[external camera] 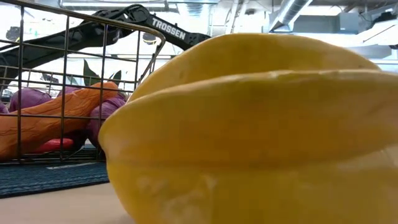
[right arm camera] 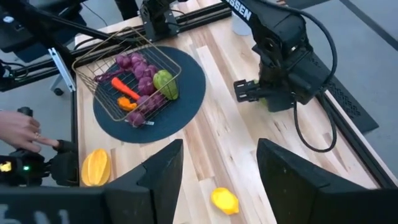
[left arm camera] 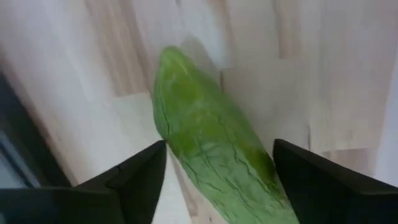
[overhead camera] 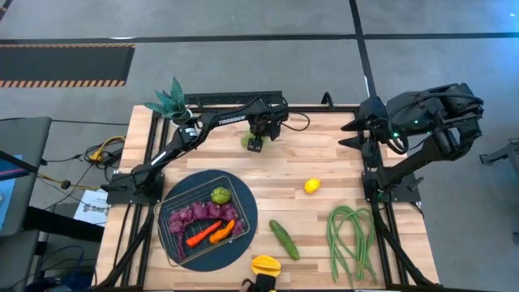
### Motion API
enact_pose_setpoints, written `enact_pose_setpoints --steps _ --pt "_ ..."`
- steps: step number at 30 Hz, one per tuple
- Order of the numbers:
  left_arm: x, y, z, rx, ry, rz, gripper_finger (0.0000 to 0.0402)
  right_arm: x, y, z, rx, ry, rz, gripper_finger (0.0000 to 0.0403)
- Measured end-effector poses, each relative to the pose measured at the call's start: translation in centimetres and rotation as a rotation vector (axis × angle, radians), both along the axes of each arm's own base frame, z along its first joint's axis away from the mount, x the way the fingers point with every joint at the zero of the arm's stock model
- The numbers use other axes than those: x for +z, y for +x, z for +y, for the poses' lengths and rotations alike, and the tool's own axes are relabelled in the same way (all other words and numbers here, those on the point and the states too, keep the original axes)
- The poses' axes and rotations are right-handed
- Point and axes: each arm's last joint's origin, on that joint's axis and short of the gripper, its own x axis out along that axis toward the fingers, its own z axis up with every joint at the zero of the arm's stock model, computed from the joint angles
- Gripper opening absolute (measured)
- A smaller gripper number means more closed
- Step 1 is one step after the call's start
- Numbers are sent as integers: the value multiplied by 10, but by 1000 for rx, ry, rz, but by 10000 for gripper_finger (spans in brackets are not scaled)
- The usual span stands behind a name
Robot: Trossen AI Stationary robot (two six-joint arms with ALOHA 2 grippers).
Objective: Build produce basket
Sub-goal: Put the top green cucumber into the wire basket
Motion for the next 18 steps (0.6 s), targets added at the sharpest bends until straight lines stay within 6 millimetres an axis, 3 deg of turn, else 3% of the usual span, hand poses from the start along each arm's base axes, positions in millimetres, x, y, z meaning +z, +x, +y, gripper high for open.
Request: enact_pose_setpoints --steps 3,8,12,18 --pt "1 0 -4 18 26 18 215 0 0 -1 -1 -8 2 211" --pt "17 0 -18 59 25 56 82 0 1 -7 -29 -42 6 181" --pt "52 -12 -35 122 -35 19 72 0 1 -14 -76 -64 10 141" --pt "138 -37 -66 186 18 -172 72 0 1 -25 -125 -84 20 76"
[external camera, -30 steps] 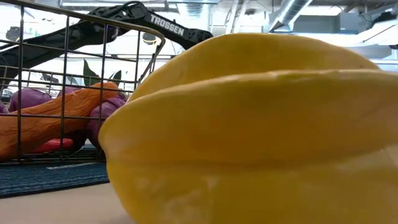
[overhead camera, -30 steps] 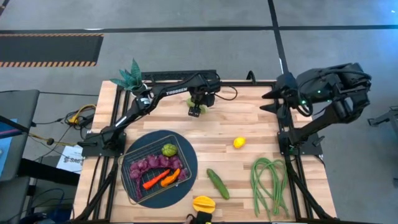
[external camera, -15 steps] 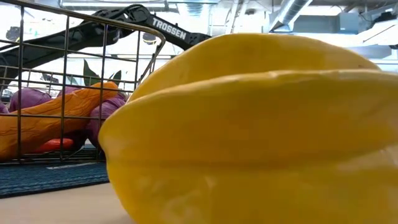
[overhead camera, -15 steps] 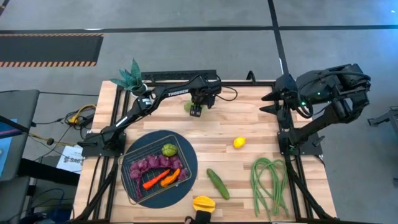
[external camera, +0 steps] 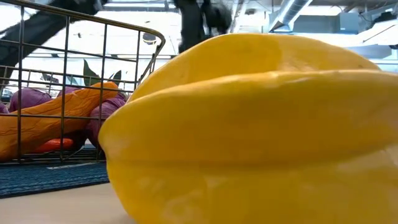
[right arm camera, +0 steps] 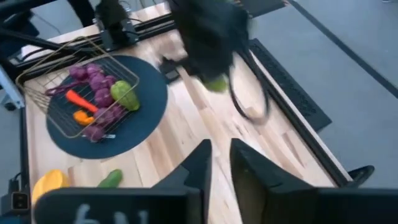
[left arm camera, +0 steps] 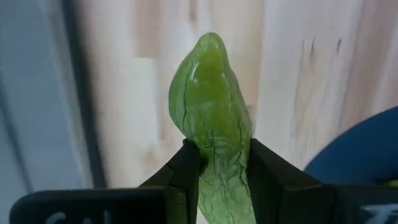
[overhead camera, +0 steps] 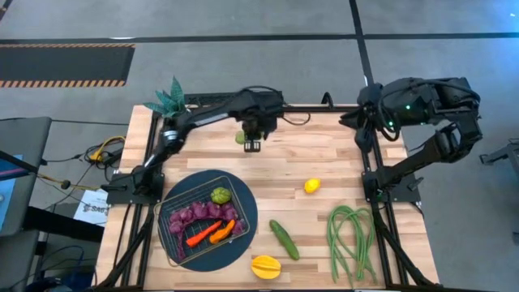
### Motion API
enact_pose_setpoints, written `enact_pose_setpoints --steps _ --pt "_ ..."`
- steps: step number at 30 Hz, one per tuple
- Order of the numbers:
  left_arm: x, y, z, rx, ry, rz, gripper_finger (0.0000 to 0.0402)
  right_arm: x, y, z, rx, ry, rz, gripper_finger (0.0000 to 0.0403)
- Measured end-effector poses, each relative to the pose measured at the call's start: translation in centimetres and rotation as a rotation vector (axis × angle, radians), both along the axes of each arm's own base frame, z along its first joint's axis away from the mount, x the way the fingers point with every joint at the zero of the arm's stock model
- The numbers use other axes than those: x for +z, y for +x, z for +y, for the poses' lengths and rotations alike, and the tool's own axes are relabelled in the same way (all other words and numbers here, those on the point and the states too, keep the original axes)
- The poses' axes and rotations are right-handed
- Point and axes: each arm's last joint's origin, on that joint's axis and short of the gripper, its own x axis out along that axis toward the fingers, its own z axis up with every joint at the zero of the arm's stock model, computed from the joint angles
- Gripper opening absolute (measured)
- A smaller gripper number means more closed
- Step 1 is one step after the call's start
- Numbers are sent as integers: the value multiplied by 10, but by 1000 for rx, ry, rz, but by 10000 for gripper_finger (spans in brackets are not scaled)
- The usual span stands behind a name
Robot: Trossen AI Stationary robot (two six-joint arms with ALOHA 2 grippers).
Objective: Build produce basket
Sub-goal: Put the top green cucumber into the wire basket
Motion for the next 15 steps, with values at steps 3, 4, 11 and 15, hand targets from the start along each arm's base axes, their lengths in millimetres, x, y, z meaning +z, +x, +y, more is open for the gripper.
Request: enact_pose_setpoints --steps 3,4,11,15 --pt "45 -24 -21 66 49 -92 72 0 0 -3 -16 4 0 56" --pt "58 -32 -29 92 48 -119 72 0 0 -4 -21 5 0 51" --pt "121 -92 -91 240 48 -345 72 -1 0 -7 20 60 3 38" --pt "122 -120 -124 357 -8 -378 72 -1 2 -9 4 92 -1 37"
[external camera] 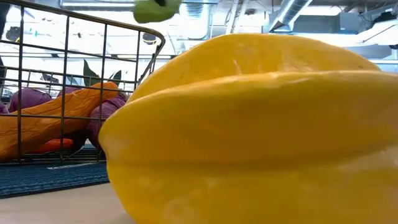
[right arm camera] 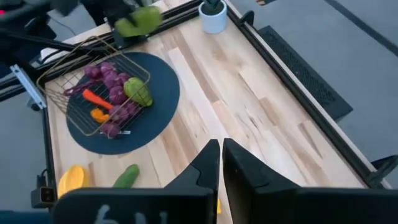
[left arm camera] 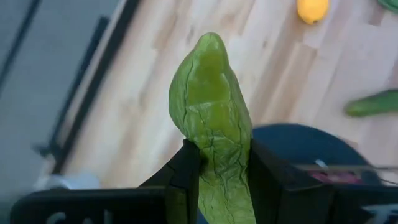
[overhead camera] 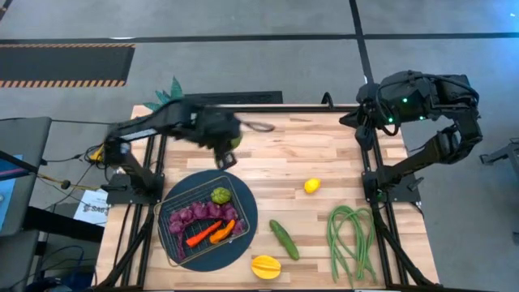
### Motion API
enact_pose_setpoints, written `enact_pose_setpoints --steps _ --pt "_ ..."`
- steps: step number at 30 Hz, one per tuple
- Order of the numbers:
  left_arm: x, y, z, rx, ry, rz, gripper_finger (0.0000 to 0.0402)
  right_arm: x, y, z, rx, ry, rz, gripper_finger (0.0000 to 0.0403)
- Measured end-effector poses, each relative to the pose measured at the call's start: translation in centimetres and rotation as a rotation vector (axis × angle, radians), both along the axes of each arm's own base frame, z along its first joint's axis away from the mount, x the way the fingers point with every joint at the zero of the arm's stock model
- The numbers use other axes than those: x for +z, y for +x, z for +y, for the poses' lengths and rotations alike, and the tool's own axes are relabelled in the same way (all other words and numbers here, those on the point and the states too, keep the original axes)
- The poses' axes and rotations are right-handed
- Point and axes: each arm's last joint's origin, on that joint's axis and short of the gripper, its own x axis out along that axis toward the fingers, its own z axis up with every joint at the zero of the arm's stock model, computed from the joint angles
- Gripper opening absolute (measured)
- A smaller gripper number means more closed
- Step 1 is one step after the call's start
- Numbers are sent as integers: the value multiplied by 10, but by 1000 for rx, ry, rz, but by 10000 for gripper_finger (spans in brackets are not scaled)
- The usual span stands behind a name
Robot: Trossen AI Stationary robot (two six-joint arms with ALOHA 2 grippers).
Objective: Build produce basket
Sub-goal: Put the top green cucumber into the wire basket
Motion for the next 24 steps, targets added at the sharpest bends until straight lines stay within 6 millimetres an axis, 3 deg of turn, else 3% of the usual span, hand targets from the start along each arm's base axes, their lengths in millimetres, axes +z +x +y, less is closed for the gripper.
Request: enact_pose_setpoints --steps 3,9,17,21,24 --pt "-15 -20 -24 37 -46 32 72 -1 3 0 -10 12 4 37" --pt "-64 -52 -79 15 -238 204 72 -7 19 -1 -56 65 27 37" --pt "-93 -81 -160 -88 -423 256 72 -22 57 -1 -101 136 102 37" --pt "-111 -87 -188 -100 -475 215 72 -34 81 3 -80 183 159 37" --pt "-133 -94 -195 -87 -458 250 72 -43 96 9 -62 233 197 37"
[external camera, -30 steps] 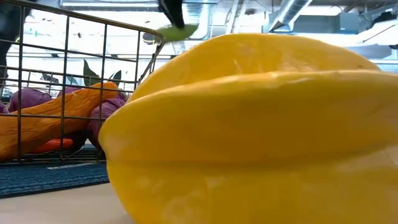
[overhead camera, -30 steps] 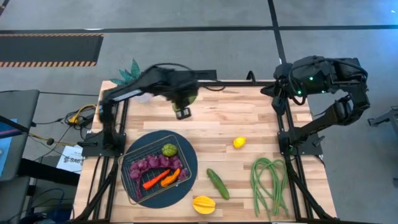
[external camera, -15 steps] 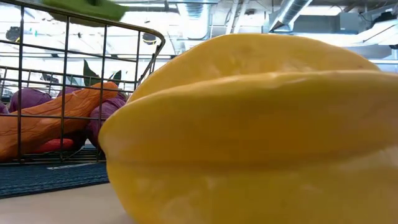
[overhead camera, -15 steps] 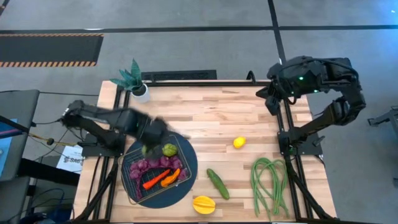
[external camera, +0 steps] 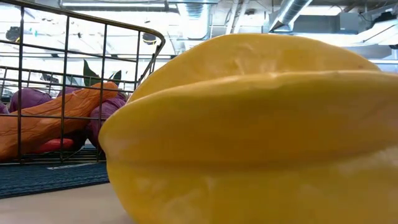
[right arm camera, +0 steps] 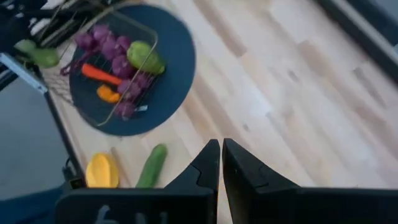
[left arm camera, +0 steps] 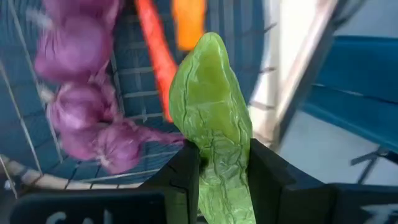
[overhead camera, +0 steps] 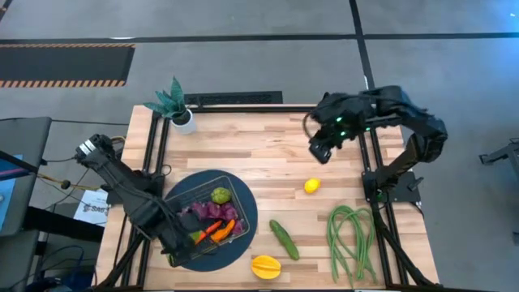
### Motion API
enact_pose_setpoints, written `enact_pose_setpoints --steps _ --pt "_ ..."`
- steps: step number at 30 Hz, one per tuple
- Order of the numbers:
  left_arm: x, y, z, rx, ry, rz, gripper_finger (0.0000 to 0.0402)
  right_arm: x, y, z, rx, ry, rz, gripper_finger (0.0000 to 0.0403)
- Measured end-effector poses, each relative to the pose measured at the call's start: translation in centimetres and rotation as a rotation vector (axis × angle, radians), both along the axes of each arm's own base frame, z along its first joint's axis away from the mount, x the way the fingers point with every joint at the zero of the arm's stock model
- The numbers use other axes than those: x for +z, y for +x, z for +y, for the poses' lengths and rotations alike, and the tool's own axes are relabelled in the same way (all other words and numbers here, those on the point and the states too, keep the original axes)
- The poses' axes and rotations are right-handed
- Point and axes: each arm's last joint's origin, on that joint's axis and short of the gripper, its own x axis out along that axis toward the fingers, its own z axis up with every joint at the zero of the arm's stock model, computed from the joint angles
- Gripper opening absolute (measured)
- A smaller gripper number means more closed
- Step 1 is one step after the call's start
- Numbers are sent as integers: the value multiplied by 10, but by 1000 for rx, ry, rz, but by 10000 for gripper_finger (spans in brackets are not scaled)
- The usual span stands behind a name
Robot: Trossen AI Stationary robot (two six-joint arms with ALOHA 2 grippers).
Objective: Build produce basket
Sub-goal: Put the top green cucumber into the wire basket
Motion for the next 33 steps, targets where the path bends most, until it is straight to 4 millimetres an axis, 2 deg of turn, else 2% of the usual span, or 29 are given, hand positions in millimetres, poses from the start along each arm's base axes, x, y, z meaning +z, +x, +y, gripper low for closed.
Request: enact_pose_setpoints --steps 5,8,12,18,22,28,30,33 --pt "-32 -5 6 22 97 59 72 -10 15 11 18 34 38 37" --pt "-39 -2 10 24 139 29 72 -11 17 17 30 41 45 35" --pt "-39 5 20 28 229 -29 72 -10 15 23 42 48 38 22" --pt "-39 20 41 40 266 -36 72 -3 4 29 67 50 11 10" --pt "-38 30 53 47 246 -39 72 -1 0 32 83 50 1 18" --pt "-38 36 57 61 199 -49 72 2 -5 36 110 44 -11 26" --pt "-38 37 57 60 195 -54 89 2 -5 36 128 32 -10 25" --pt "-37 39 54 60 179 -79 138 2 -6 36 147 19 -11 22"
